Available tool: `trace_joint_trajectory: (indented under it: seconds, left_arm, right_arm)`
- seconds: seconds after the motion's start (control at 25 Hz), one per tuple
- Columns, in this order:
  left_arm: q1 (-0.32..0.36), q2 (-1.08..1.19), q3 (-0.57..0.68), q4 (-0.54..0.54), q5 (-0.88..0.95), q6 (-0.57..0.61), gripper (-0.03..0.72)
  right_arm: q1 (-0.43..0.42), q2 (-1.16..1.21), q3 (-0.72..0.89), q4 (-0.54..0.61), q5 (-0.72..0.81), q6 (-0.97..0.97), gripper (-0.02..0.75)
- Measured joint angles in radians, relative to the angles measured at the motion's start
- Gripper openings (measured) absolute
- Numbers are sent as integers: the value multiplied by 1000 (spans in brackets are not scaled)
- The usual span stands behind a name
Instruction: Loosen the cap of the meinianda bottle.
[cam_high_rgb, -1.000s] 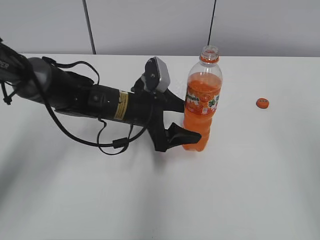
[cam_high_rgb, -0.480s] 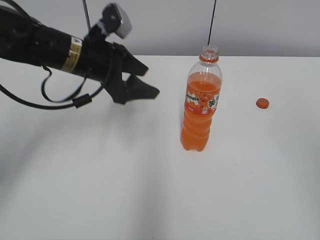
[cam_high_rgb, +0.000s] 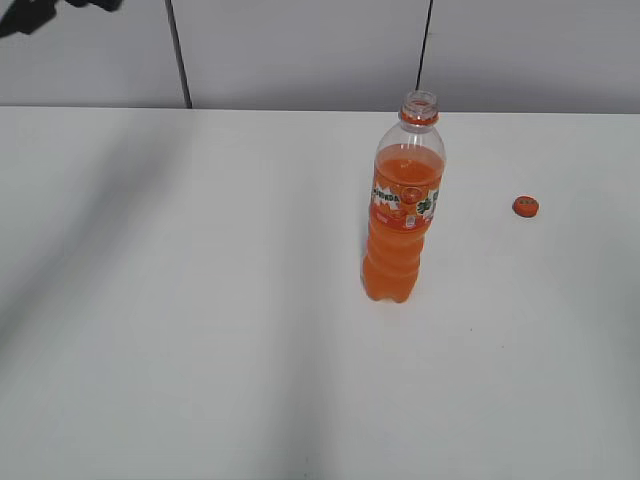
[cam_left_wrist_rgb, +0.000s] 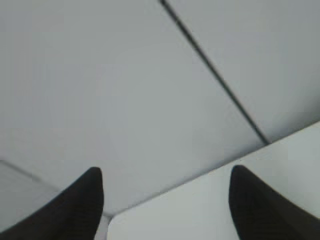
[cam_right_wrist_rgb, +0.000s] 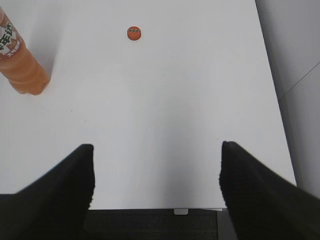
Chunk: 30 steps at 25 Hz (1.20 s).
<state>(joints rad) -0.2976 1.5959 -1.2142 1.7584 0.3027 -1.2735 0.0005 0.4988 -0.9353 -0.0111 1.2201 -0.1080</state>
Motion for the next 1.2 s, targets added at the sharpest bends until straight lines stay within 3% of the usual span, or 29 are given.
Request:
trace_joint_trajectory:
  seconds: [0.12, 0.28, 0.36, 0.48, 0.64, 0.84, 1.2]
  left_arm:
    - [2, -48, 0, -283, 155, 325, 477]
    - [7, -116, 0, -862, 362, 854, 473]
    - [7, -156, 1, -1105, 443, 992, 472]
    - [6, -234, 1, -1333, 508, 1134, 471]
    - [6, -360, 1, -1479, 570, 1248, 470]
    - [6, -549, 47, -1518, 618, 1273, 470]
    - [6, -953, 321, -1600, 698, 1273, 470]
  right_arm:
    - [0, 0, 0, -17, 0, -12, 585]
    - [0, 0, 0, -59, -1, -41, 585]
    - [0, 0, 0, -68, -27, -44, 585]
    - [0, 0, 0, -65, -82, -45, 585]
    - [0, 0, 3, -51, -118, -46, 585]
    - [0, 0, 75, -16, -118, -46, 585]
    - [0, 0, 255, 11, -113, -55, 585]
